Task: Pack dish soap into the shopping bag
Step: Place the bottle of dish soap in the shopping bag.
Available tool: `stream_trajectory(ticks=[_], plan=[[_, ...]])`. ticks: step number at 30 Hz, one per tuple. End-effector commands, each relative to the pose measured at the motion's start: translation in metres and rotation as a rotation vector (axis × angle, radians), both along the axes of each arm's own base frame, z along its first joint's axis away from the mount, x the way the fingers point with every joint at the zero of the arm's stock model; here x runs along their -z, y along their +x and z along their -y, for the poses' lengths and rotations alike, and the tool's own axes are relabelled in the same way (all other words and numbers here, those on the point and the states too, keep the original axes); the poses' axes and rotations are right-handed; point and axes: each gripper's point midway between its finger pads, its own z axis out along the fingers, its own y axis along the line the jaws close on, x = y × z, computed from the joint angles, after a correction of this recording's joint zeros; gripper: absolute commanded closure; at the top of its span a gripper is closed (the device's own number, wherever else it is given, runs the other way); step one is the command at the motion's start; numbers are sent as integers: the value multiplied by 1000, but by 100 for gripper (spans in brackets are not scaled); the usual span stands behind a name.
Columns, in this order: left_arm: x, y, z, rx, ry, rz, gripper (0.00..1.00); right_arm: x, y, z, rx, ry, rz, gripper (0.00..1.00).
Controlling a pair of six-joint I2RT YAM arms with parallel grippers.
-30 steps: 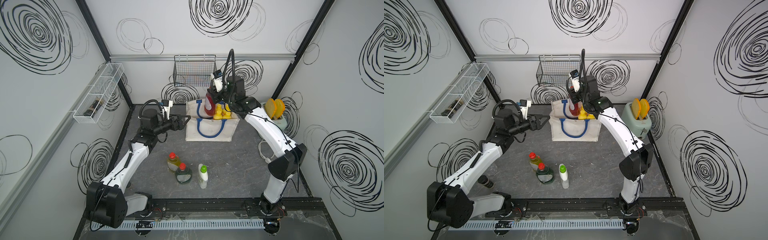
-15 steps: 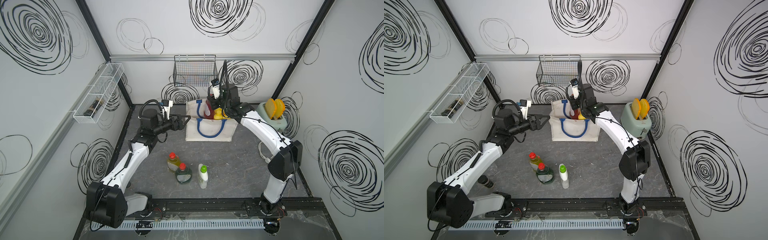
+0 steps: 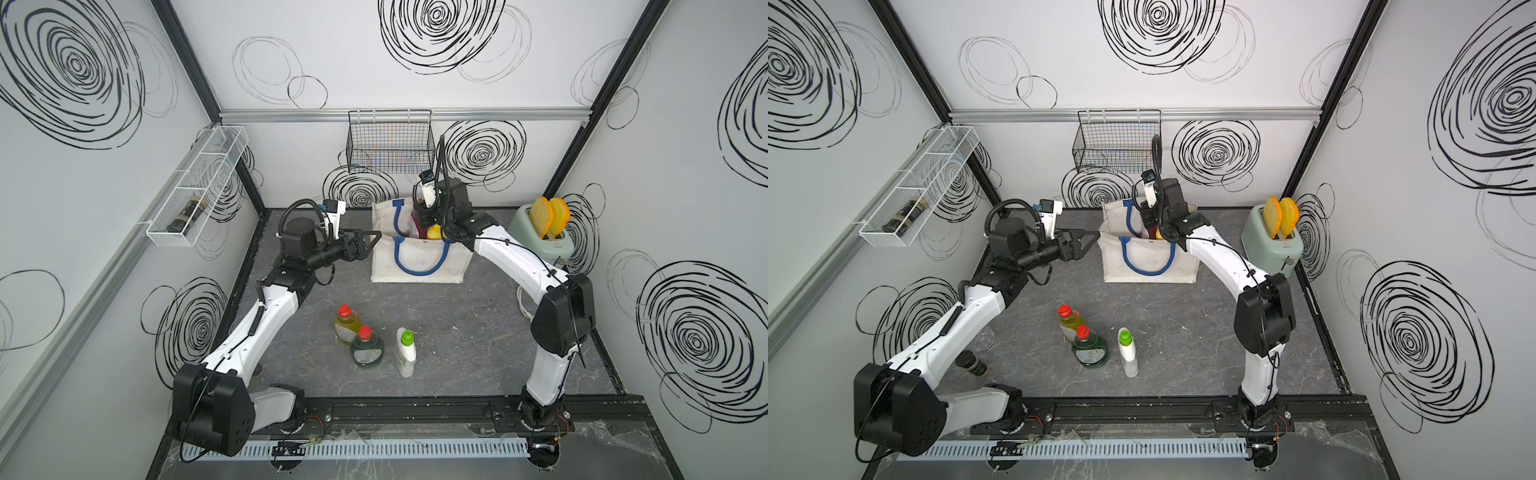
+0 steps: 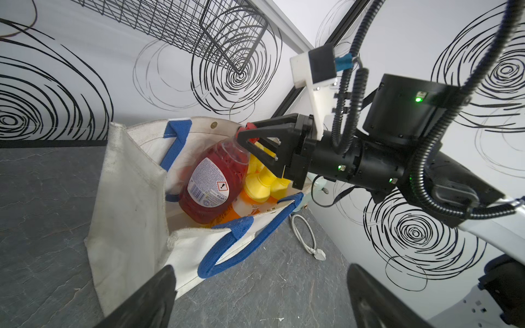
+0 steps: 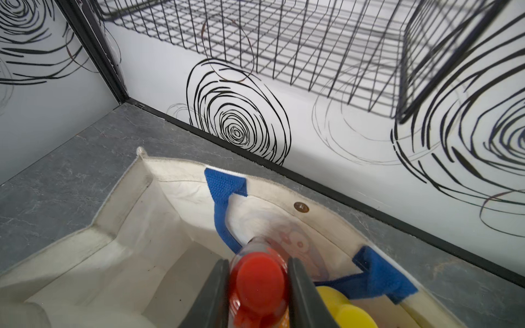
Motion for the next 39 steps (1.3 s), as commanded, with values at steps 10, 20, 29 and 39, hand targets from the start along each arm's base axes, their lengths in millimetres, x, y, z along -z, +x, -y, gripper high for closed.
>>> stream_trajectory(ticks=[10,20,29,39], plan=[[-22,-4,3,11,-5,72,4,-27,24,16,79,57,119,100],[-22,-4,3,12,-5,71,4,-12,27,19,85,41,86,92],[-21,-4,4,14,-6,67,4,-4,27,21,91,25,68,71],[-21,-4,4,14,-6,68,4,-1,28,21,94,19,63,52]])
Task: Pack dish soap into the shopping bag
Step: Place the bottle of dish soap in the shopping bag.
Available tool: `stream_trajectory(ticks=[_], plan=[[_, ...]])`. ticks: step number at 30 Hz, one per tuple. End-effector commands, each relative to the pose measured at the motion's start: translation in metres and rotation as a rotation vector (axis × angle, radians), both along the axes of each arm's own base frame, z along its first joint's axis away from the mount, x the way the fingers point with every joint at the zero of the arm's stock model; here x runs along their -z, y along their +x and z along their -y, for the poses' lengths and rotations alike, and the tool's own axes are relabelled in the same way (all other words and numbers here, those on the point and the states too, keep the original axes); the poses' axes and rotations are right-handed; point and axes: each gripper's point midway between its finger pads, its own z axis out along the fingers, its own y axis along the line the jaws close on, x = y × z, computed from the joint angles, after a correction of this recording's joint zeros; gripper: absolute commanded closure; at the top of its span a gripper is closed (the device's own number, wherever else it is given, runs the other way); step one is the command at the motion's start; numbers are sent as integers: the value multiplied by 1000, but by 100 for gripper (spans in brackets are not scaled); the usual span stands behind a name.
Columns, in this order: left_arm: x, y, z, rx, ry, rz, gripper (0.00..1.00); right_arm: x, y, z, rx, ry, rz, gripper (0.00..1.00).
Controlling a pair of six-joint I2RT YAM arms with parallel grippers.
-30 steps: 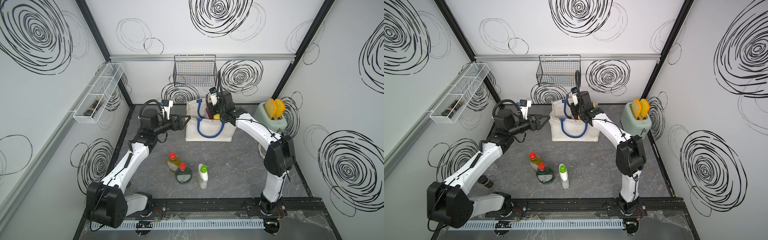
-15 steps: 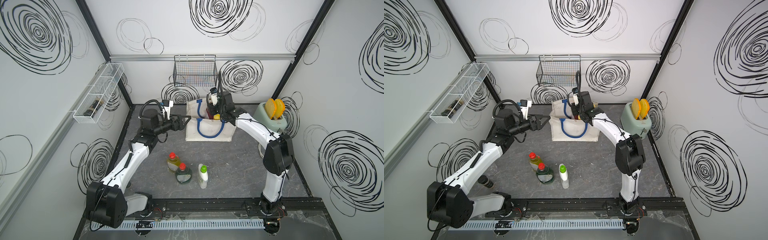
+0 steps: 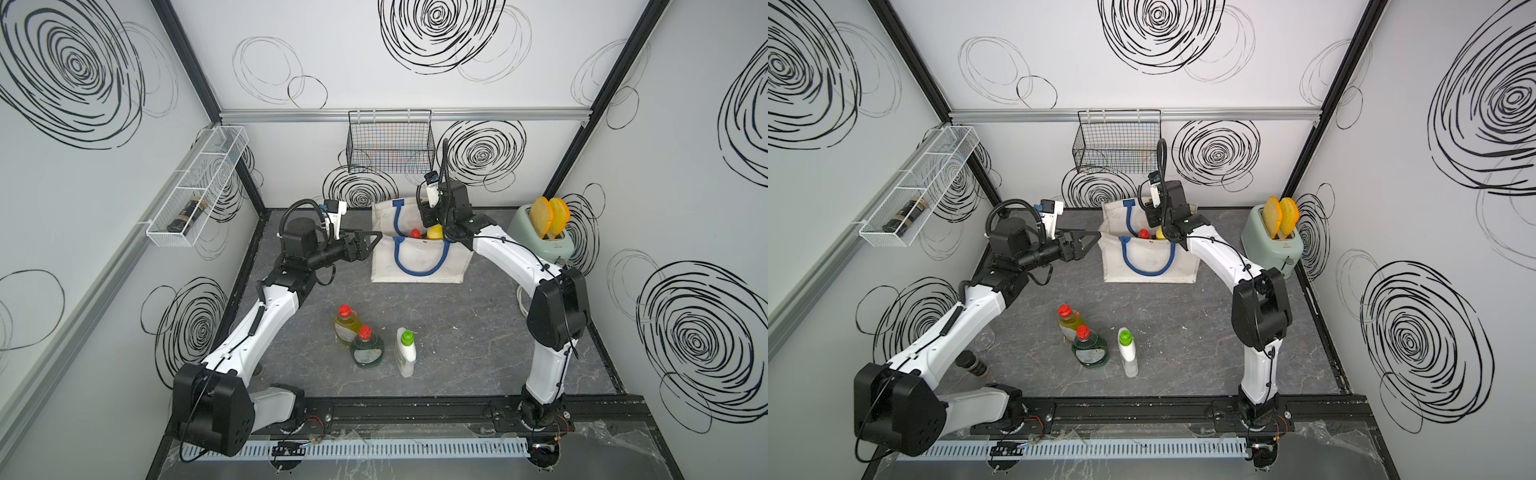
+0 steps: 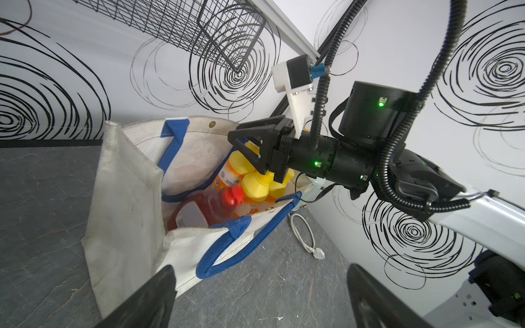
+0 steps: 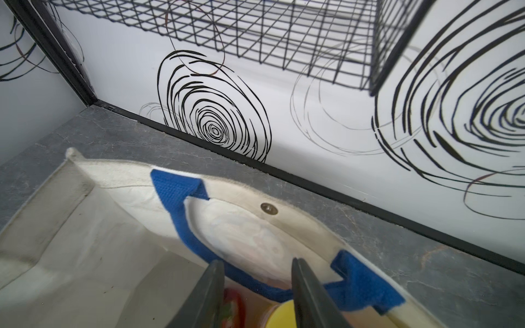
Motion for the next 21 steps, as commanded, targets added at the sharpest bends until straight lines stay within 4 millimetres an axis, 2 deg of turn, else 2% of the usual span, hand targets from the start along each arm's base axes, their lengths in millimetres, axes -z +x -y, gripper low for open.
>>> stream_trajectory(ticks=[1,12,15,18,21], plan=[[-21,-3,2,8,-5,68,4,-15,5,4,18,12,50,51],[-21,-3,2,5,-2,69,4,-24,0,5,13,10,57,46],[-17,-1,2,-3,11,66,4,-33,-17,-4,-37,1,63,44],[-14,0,3,-1,17,54,4,-45,-38,-14,-102,-9,54,34],[-12,1,3,-6,25,49,4,-48,-59,-22,-162,-22,-12,25]])
